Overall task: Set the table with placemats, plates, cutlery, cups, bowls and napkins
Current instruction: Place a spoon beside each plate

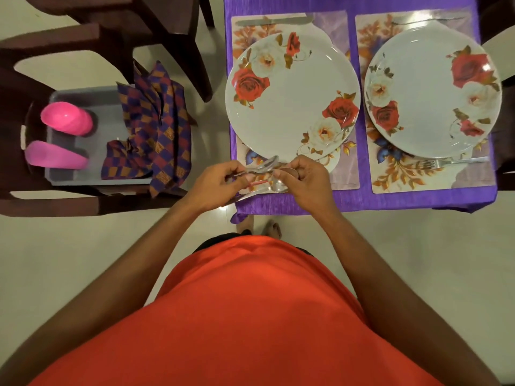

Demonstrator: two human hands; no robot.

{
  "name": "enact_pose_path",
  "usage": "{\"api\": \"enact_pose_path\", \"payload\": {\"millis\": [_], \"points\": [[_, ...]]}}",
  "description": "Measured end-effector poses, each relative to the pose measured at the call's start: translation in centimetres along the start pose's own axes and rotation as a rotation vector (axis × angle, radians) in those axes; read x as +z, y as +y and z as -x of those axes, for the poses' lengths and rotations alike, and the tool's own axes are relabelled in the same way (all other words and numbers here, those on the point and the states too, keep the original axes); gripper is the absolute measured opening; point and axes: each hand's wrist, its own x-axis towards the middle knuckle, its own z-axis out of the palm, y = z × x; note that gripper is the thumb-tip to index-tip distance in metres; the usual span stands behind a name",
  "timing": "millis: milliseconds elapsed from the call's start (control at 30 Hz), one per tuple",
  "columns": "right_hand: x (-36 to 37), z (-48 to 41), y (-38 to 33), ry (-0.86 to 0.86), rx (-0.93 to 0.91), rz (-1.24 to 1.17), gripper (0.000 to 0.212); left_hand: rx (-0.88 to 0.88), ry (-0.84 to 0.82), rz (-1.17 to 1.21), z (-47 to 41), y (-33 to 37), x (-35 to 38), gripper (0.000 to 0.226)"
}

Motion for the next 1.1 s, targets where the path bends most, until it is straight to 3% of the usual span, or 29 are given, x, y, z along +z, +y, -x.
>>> {"api": "enact_pose_path", "payload": {"millis": [133, 300, 500, 733, 933, 1100], "points": [[1.9, 0.4, -1.2, -0.059, -0.099, 0.086, 0.018, -0.002, -0.15, 0.203, -0.1, 0.5, 0.4, 0.011], [2.7, 0.9, -1.3, -0.067, -0.162, 0.099, 0.013, -0.046, -0.293, 0.245, 0.1, 0.9, -0.6, 0.024], [2.6, 1.1, -1.5, -0.064, -0.22, 0.087, 0.014, -0.071, -0.345, 0.293, 0.5, 0.4, -1.4, 0.029], [1.8, 1.1, -2.3, -0.005, -0.253, 0.008, 0.007, -0.073, -0.386, 0.281, 1.0, 1.6, -2.0, 0.015], [-0.7, 0.8, -2.7, 0.093, -0.177, -0.119, 0.007, -0.07, -0.459, 0.286, 1.4, 0.3, -3.0, 0.011], [-4.2, 0.7, -1.4, 0.313, 0.02, -0.286, 0.016, -0.081, -0.327, 0.232, 1.9, -2.0, -3.6, 0.024]]}}
